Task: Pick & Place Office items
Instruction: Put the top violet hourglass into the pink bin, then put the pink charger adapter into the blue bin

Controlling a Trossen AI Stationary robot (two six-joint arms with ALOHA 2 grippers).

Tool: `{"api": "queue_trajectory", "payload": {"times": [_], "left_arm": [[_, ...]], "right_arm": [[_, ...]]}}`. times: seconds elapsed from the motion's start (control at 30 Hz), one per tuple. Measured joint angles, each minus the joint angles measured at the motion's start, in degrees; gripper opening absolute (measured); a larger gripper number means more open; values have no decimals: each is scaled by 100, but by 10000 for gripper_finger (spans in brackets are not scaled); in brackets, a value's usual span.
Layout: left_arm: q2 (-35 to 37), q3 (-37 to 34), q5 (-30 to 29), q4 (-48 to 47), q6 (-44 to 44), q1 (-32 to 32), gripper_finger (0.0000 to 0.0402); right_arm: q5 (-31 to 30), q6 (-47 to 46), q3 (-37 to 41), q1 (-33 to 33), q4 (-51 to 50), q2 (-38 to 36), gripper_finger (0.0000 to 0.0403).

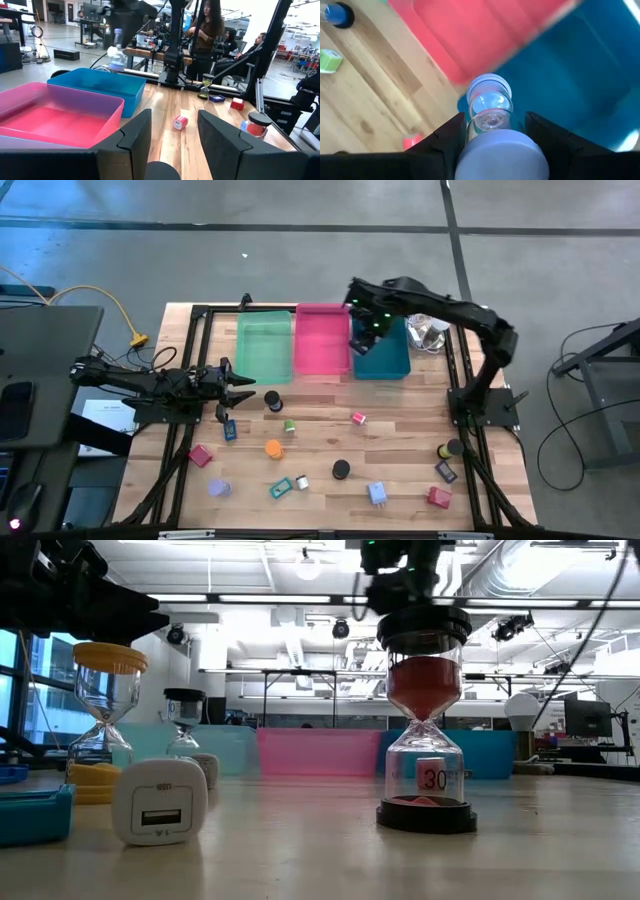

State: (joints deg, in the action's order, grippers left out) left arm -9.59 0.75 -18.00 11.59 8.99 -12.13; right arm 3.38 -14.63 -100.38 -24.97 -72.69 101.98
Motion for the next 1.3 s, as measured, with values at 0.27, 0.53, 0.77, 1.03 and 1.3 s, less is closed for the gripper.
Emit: {"api": "queue_trajectory", "payload": {"times": [0.27, 0.53, 0.77, 1.03, 1.3], "left_arm": [[0, 0, 2, -41, 2, 0, 156], [0, 0, 9, -45, 2, 0, 156], [-1, 0, 27, -47, 2, -1, 156], [-15, 0, 55, -106, 96, -1, 156], [-149, 0, 52, -133, 131, 0, 156]], "right_arm": [[270, 588, -843, 216, 101, 1003, 178], [432, 866, -1001, 236, 282, 1539, 194], [453, 1040, -1001, 186, 486, 1898, 182], [559, 1040, -999, 161, 635, 2023, 216], [507, 1042, -999, 161, 1020, 2023, 201]]}}
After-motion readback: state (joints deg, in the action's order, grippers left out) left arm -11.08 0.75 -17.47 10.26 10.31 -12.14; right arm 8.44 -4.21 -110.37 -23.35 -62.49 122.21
